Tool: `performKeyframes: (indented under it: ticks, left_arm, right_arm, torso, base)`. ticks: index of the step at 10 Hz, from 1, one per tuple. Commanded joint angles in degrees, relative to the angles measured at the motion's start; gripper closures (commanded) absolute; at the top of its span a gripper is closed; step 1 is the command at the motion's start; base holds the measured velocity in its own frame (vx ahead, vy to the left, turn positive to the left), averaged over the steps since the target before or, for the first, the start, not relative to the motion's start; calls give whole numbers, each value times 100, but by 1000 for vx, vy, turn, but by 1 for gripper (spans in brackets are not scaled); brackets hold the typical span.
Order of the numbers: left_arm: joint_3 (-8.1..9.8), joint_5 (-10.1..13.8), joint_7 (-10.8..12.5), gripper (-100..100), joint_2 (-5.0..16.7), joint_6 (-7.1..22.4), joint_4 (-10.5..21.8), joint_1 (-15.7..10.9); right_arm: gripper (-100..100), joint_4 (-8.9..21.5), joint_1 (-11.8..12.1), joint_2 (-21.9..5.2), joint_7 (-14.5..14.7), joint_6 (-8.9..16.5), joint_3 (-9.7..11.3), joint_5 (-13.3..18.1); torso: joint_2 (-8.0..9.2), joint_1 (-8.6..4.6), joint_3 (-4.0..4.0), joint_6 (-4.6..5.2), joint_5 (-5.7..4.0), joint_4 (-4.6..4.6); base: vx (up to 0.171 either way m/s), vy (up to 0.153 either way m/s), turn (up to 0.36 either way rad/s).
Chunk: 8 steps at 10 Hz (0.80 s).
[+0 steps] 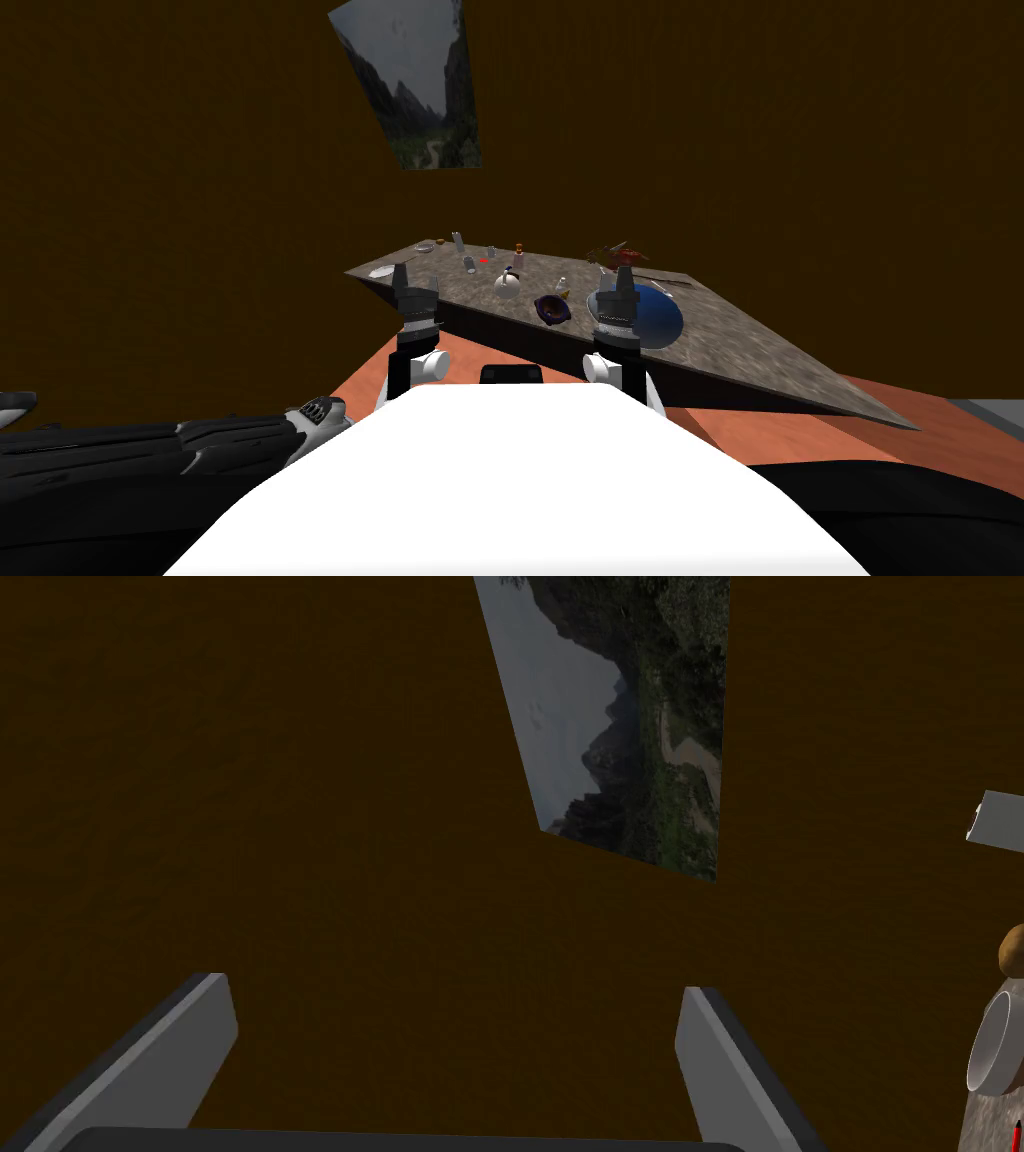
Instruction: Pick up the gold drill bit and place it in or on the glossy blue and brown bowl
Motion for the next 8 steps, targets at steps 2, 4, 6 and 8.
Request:
performKeyframes:
  ticks: [2,4,6,8]
  left_arm:
    - [0,0,0,0,0,0,0,0]
    - [0,0,0,0,0,0,0,0]
    - [0,0,0,0,0,0,0,0]
    - [0,0,0,0,0,0,0,0]
  right_arm:
    - [-100,171,-305,-331,-219,213,66,-193]
    - [-100,318,-554,-464,-425,396,113,-367]
    - [-100,508,-862,-575,-695,627,164,-588]
    - [-100,739,-1215,-657,-1015,897,216,-850]
  torso:
    - [1,-4,0,0,-1,0]
    - [6,-10,3,0,-2,1]
    - [5,-13,3,0,-3,1]
    - [5,-14,2,0,-3,1]
  base:
    - [-14,-12,-31]
    - [-21,-26,-29]
    - [-18,-31,-36]
    - [-21,-36,-43]
